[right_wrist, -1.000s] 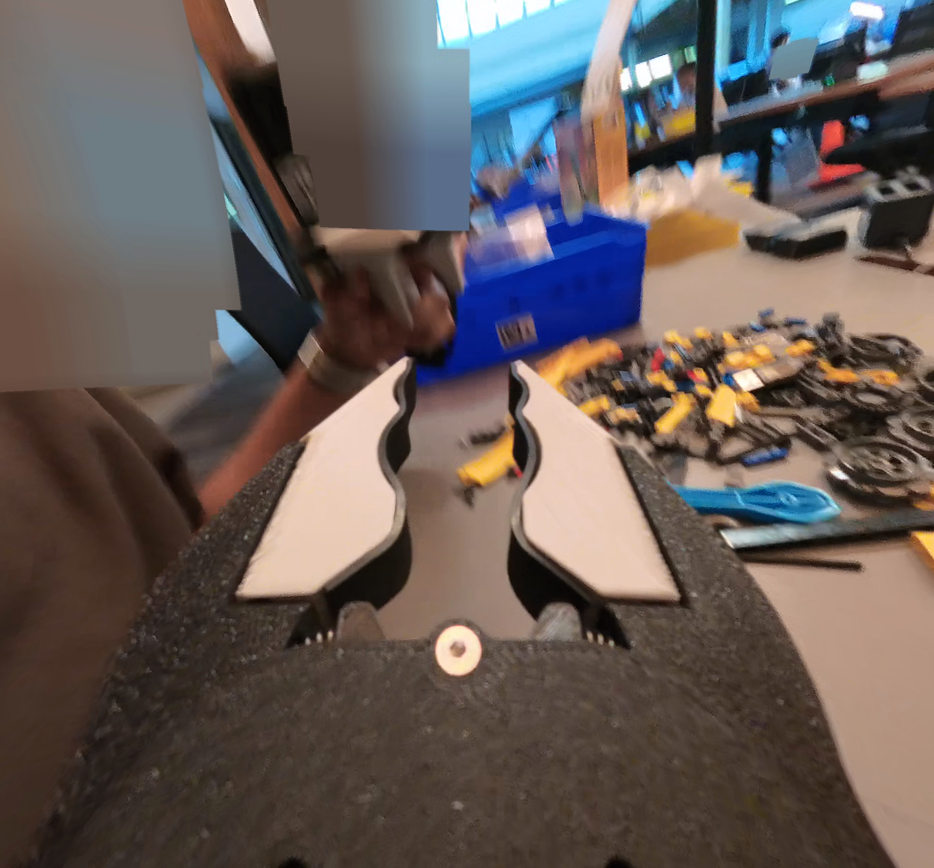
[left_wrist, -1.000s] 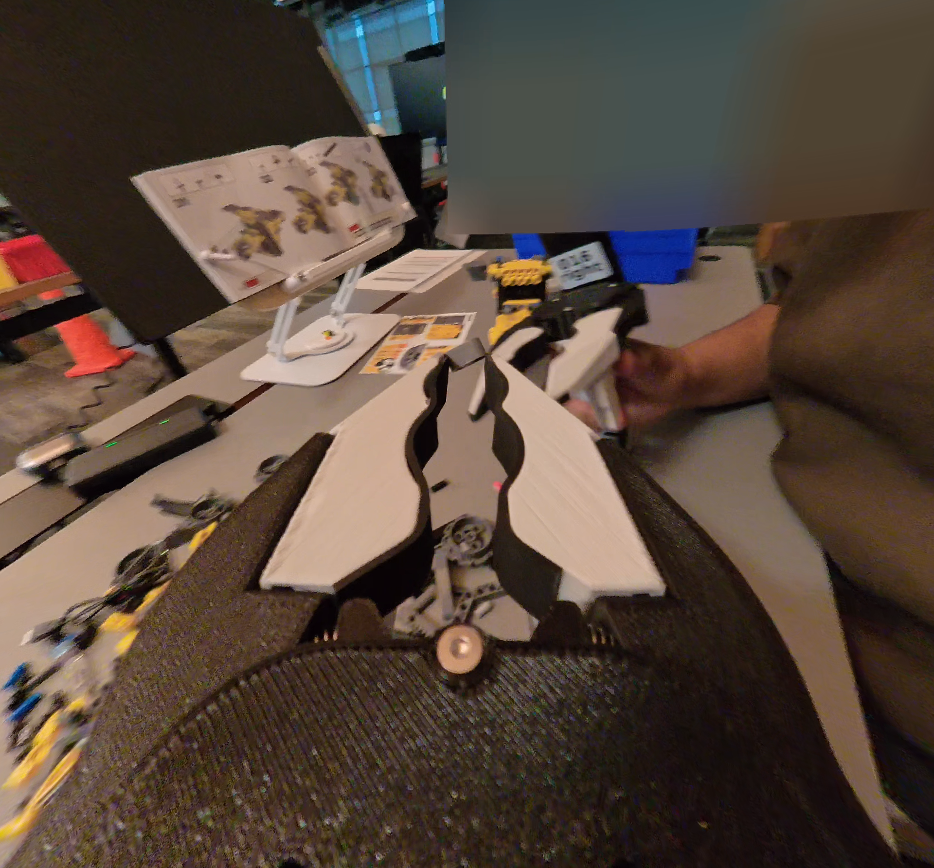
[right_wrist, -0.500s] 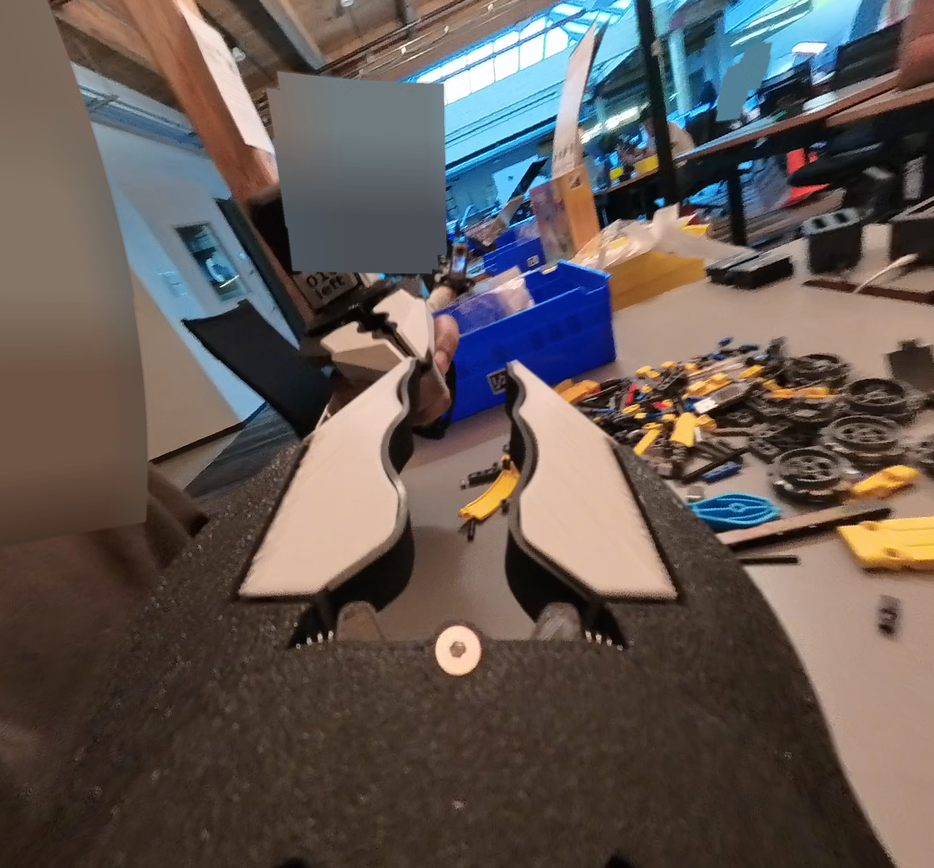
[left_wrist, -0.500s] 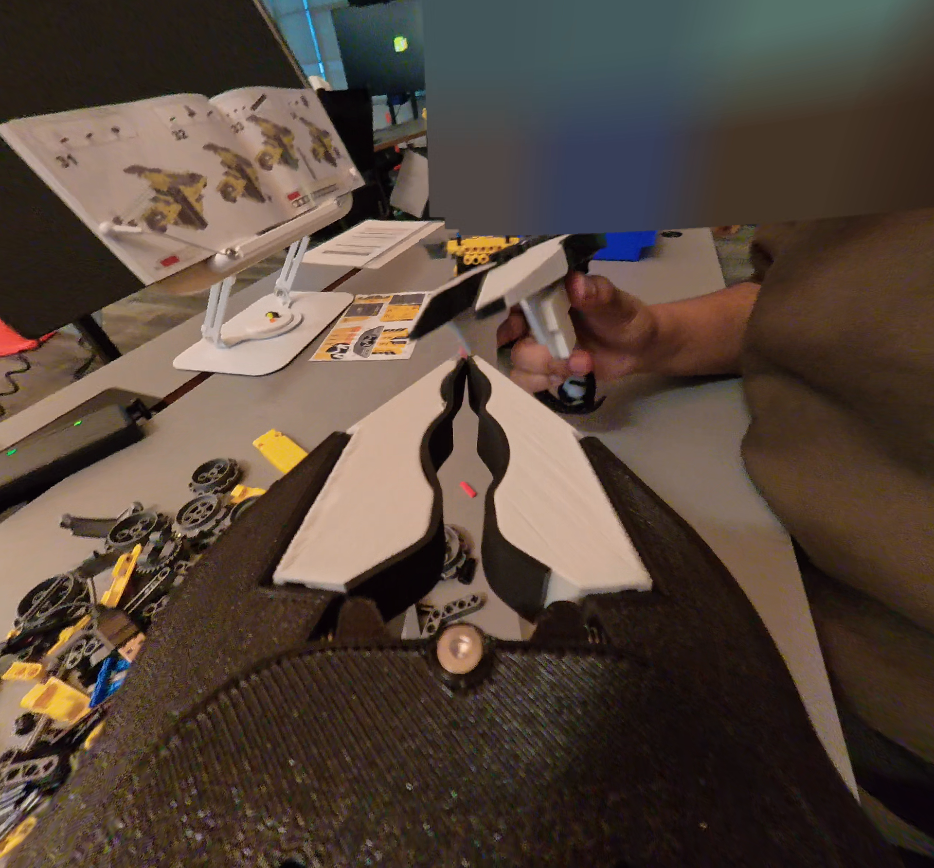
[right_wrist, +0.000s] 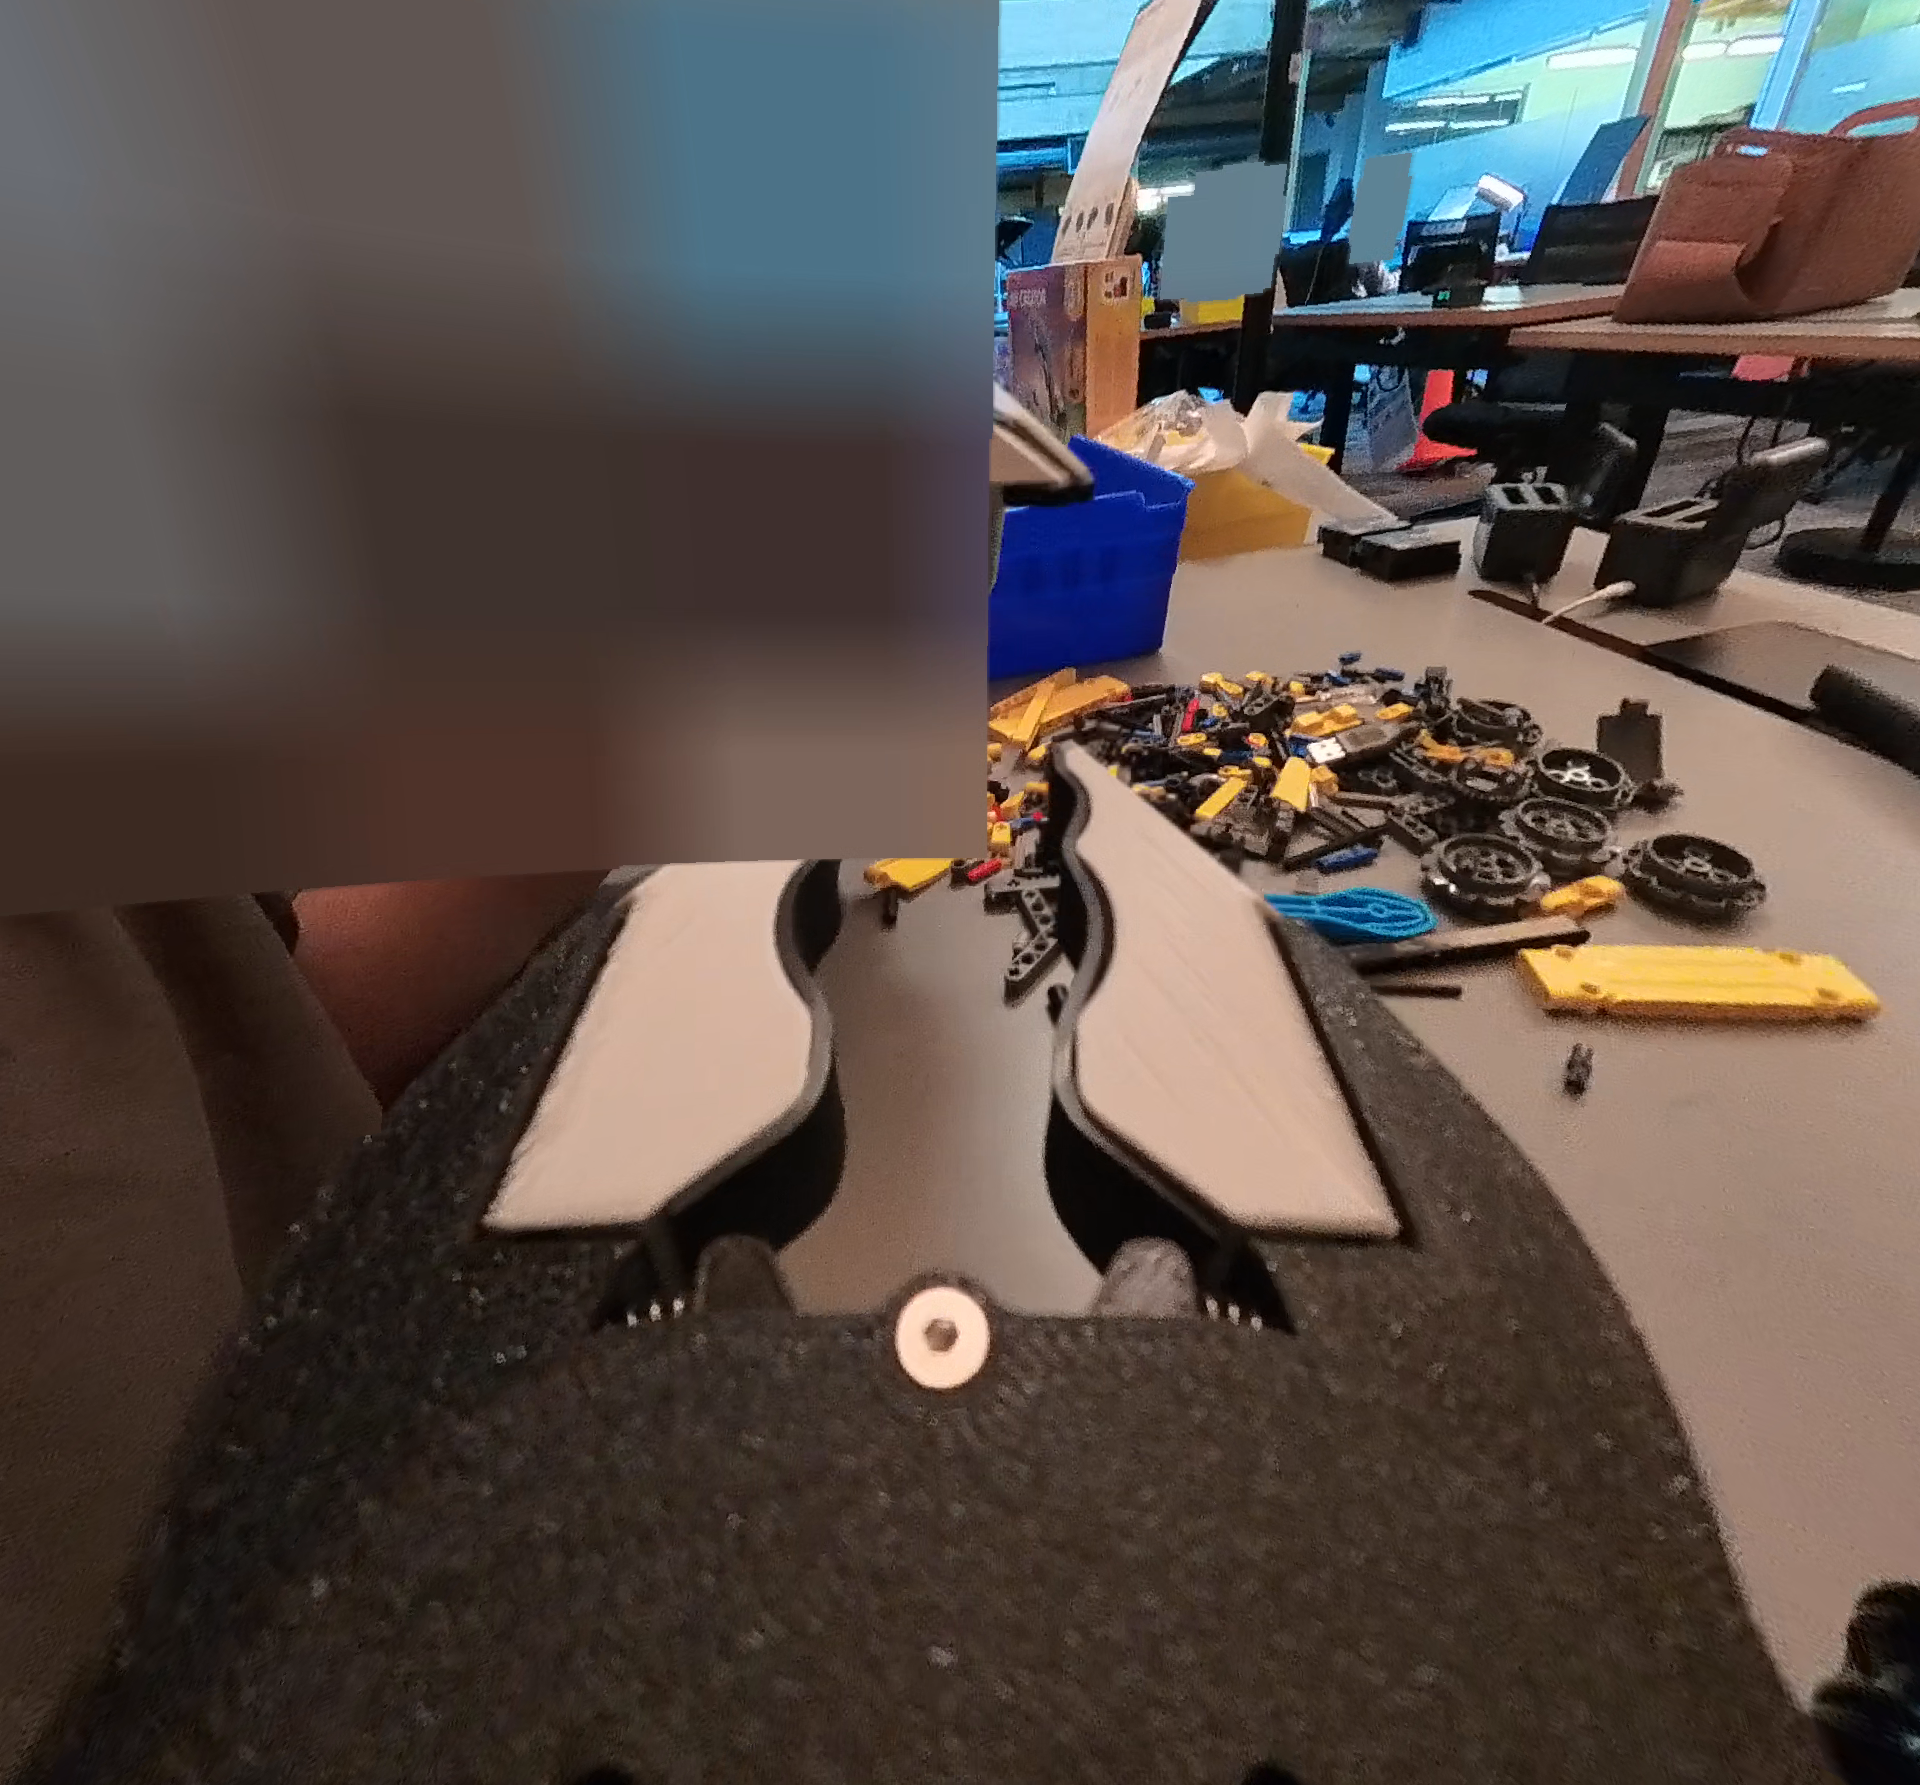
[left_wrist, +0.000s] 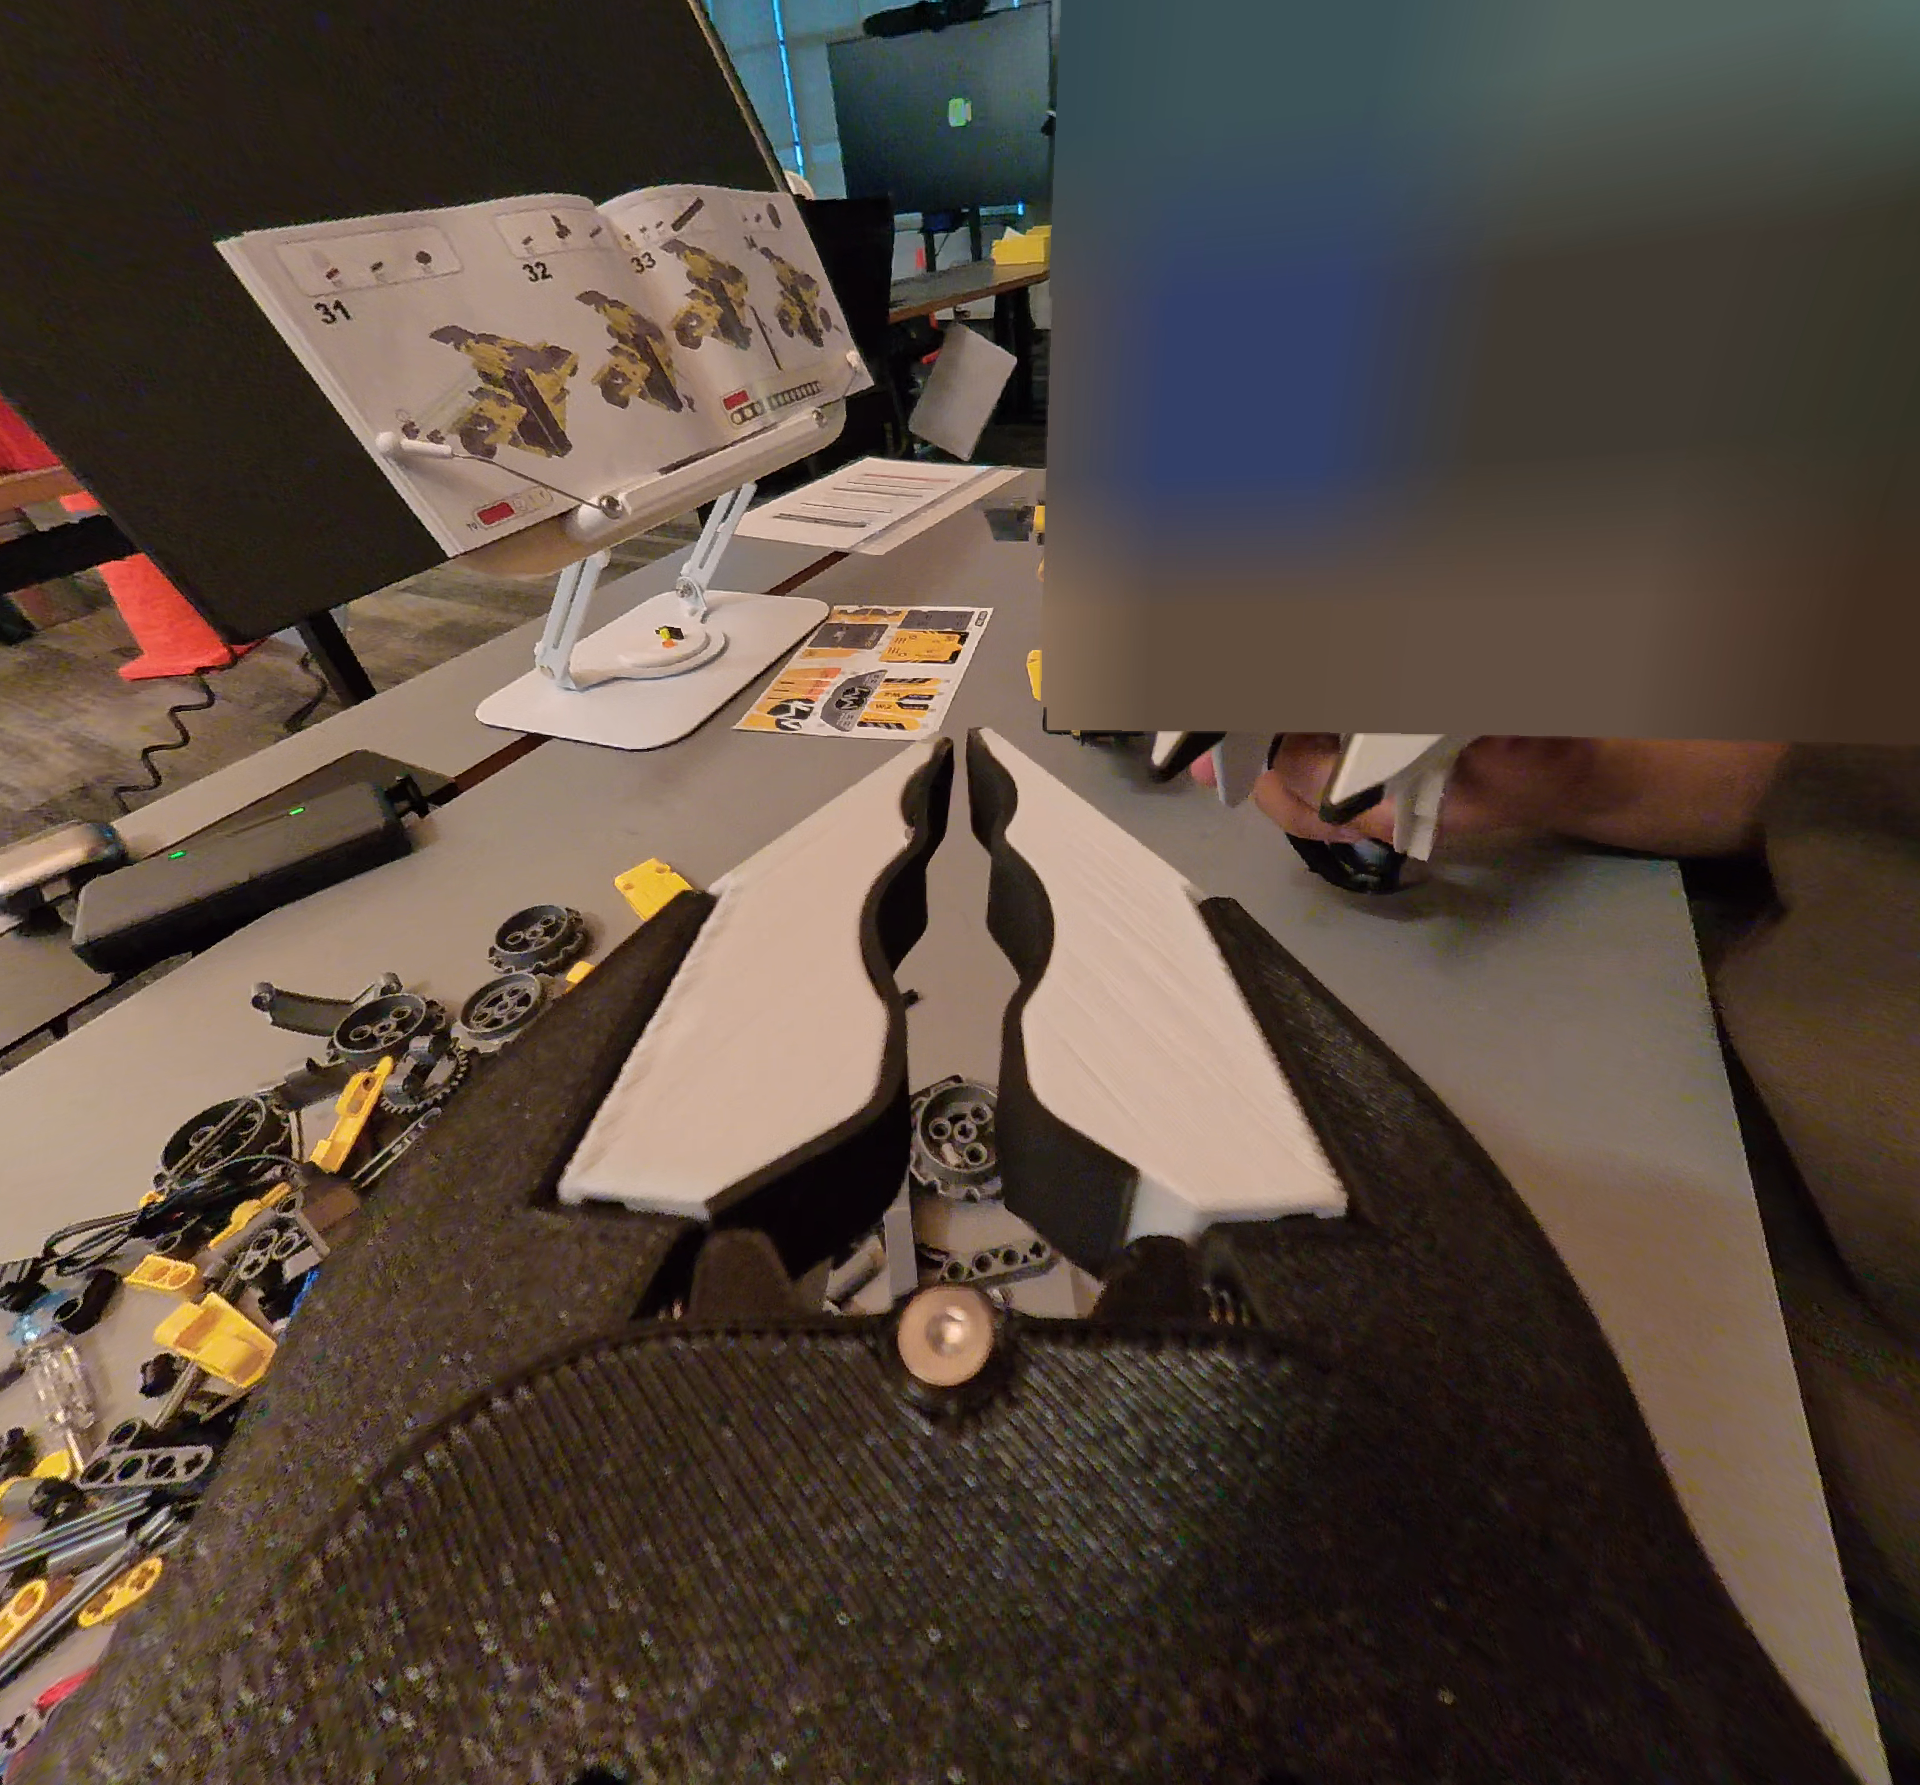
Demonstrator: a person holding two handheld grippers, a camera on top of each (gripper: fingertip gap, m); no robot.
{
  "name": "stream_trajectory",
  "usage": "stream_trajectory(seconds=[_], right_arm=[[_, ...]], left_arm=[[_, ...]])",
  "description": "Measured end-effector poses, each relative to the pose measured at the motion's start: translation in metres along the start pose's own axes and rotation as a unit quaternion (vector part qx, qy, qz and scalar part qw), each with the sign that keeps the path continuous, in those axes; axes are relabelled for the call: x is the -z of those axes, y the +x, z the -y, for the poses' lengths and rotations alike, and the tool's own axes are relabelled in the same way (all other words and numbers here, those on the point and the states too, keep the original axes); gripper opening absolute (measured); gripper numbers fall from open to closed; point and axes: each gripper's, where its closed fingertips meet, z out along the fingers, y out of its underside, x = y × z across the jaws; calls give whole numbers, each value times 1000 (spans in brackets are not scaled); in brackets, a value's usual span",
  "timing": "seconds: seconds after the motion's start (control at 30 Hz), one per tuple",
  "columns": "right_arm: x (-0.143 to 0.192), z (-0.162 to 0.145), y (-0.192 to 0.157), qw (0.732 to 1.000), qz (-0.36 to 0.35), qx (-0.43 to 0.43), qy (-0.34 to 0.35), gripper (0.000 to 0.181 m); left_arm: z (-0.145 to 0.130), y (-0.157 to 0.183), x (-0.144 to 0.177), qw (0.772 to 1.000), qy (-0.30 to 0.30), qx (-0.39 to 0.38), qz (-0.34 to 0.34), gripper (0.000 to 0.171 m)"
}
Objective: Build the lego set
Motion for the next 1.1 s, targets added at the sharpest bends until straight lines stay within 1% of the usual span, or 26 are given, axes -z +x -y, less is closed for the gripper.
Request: stream_trajectory(seconds=[0.03,0.27,0.43,0.53,0.63,0.73,0.9,0.97,1.03,1.1], right_arm=[[2,-1,0,1000,1,-2,0,36],[11,8,3,999,1,-20,27,37],[8,-1,8,1000,-15,11,0,37],[4,-8,9,1000,-14,11,-12,36],[3,-7,6,1000,-2,-8,-7,36],[5,-2,3,1000,-2,-4,1,36],[8,5,0,999,-17,40,5,36],[12,10,-5,998,-23,58,17,35],[23,17,-25,998,-21,47,34,36],[44,16,-69,999,5,31,43,36]], left_arm=[[0,0,0,1000,0,0,1,0],[3,-3,-1,1000,4,-7,12,0],[6,-1,-1,1000,3,-16,19,1],[15,6,0,999,22,-19,20,2],[22,21,1,999,44,-13,13,3],[25,40,6,998,60,-7,18,5],[24,83,19,998,49,-9,35,7],[24,100,26,998,41,-14,46,8],[26,119,35,998,37,-18,53,9],[28,135,44,997,36,-26,63,10]])
